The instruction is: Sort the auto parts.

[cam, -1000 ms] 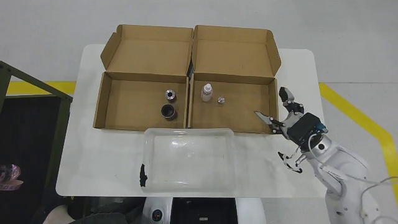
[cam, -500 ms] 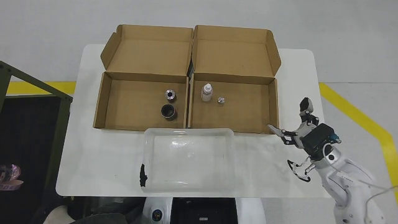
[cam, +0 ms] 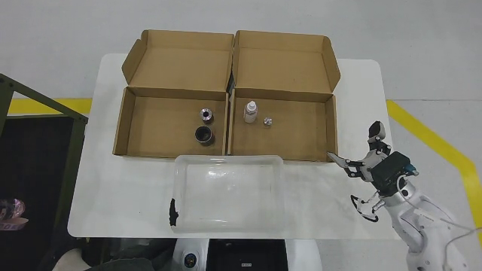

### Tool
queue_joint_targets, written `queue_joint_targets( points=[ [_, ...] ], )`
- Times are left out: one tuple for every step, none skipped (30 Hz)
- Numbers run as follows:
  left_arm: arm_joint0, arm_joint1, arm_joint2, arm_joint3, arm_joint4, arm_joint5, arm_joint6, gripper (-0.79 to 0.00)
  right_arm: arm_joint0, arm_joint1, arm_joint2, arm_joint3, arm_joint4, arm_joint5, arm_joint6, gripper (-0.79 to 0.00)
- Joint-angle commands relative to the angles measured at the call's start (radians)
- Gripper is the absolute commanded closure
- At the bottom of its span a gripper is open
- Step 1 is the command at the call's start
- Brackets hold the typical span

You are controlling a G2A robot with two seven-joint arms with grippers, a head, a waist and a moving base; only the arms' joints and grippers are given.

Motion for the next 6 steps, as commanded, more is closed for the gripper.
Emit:
queue_joint_targets(
  points=[
    [0.0,0.0,0.0,0.0,0.0,0.0,0.0,-0.784,0.0,0.0,0.0,0.0,0.0,0.0,0.0,-0.785],
    [0.0,0.0,0.0,0.0,0.0,0.0,0.0,-0.784,0.0,0.0,0.0,0.0,0.0,0.0,0.0,-0.785],
    [0.0,0.0,0.0,0.0,0.0,0.0,0.0,-0.785,0.0,0.0,0.0,0.0,0.0,0.0,0.0,-0.785],
    [0.0,0.0,0.0,0.0,0.0,0.0,0.0,-0.785,0.0,0.0,0.0,0.0,0.0,0.0,0.0,-0.785],
    [0.0,0.0,0.0,0.0,0.0,0.0,0.0,-0.784,0.0,0.0,0.0,0.0,0.0,0.0,0.0,-0.785],
    [0.0,0.0,0.0,0.0,0.0,0.0,0.0,-0.784,0.0,0.0,0.0,0.0,0.0,0.0,0.0,-0.785]
  ],
)
